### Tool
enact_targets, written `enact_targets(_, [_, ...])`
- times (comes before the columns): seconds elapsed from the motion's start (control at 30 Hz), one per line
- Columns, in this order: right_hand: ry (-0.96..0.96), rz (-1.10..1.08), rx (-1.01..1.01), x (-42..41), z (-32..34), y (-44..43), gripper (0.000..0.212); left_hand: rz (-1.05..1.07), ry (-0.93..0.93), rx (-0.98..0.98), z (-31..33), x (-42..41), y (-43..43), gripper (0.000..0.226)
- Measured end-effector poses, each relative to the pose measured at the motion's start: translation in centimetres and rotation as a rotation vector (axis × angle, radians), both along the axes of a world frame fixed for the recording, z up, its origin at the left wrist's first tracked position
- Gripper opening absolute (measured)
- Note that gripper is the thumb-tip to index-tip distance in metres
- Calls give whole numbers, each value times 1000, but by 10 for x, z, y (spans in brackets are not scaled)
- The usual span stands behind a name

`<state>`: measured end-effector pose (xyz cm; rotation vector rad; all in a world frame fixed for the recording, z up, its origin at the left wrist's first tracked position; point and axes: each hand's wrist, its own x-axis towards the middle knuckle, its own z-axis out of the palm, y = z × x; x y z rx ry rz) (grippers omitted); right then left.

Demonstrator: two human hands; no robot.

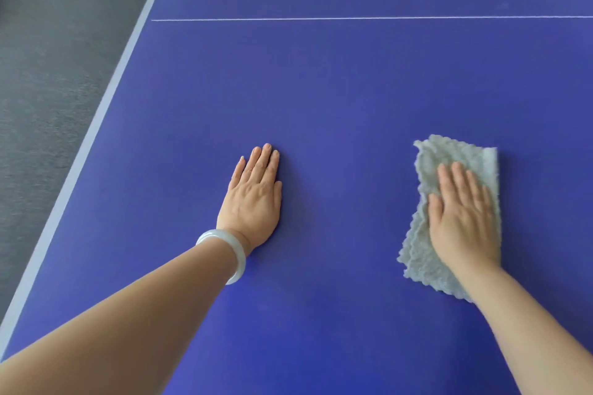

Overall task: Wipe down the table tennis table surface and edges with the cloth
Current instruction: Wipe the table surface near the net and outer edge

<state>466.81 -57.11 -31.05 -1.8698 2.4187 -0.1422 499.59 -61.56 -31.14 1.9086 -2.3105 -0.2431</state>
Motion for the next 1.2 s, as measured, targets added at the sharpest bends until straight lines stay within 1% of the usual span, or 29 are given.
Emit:
enact_targets(0.03, [-19,-120,7,-10,2,4,60,1,1,-8,-1,0,0,56])
enact_targets(0.1, [-48,-279,-19,11,3,16,58,-3,-1,-16,-1,0,1,56])
enact_targets(0.13, [-56,-311,-37,35,2,26,57,-2,0,-12,-1,-1,2,56])
enact_targets(0.17, [-64,-295,-41,66,3,37,56,0,5,-9,0,-1,2,56])
enact_targets(0.2, [-85,-231,-32,101,6,48,58,-1,15,-3,0,-1,1,55])
enact_targets(0.27, [-104,-25,-30,174,8,71,62,-8,35,10,2,0,-1,54])
enact_targets(0.33, [-84,245,-15,229,5,95,64,-20,68,27,5,1,0,53])
enact_targets(0.37, [-88,378,0,242,4,104,65,-28,96,33,7,2,1,52])
enact_targets(0.4, [-98,485,7,241,3,108,65,-37,128,41,10,4,2,52])
enact_targets(0.43, [-107,547,3,230,2,106,64,-56,149,48,12,9,2,52])
enact_targets(0.47, [-112,565,-1,212,2,102,61,-80,137,54,14,16,4,52])
enact_targets(0.5, [-100,534,-10,188,1,98,60,-100,94,57,14,26,8,51])
enact_targets(0.57, [-39,366,-25,131,-5,87,61,-98,1,51,10,44,29,53])
enact_targets(0.67, [-9,50,13,61,-3,75,64,8,-14,38,4,54,66,55])
enact_targets(0.73, [-16,-102,38,62,2,75,60,54,6,3,1,55,72,56])
enact_targets(0.8, [-22,-154,41,104,6,86,61,62,20,-5,1,55,69,55])
enact_targets(0.83, [-30,-101,50,134,9,97,61,60,21,0,1,56,69,55])
enact_targets(0.87, [-34,10,44,167,10,112,61,56,26,3,1,57,70,54])
enact_targets(0.93, [-49,296,-7,225,4,146,62,44,41,9,1,60,70,53])
enact_targets(0.97, [-69,442,-10,240,3,157,61,35,43,8,1,61,71,53])
enact_targets(1.03, [-113,612,-7,232,2,163,57,16,49,0,2,60,71,52])
enact_targets(1.1, [-116,634,1,183,3,159,55,13,54,-2,2,60,71,52])
enact_targets(1.13, [-89,596,5,150,3,158,55,16,55,-3,1,60,71,52])
enact_targets(1.2, [-14,420,8,71,2,156,56,28,64,-10,1,58,72,51])
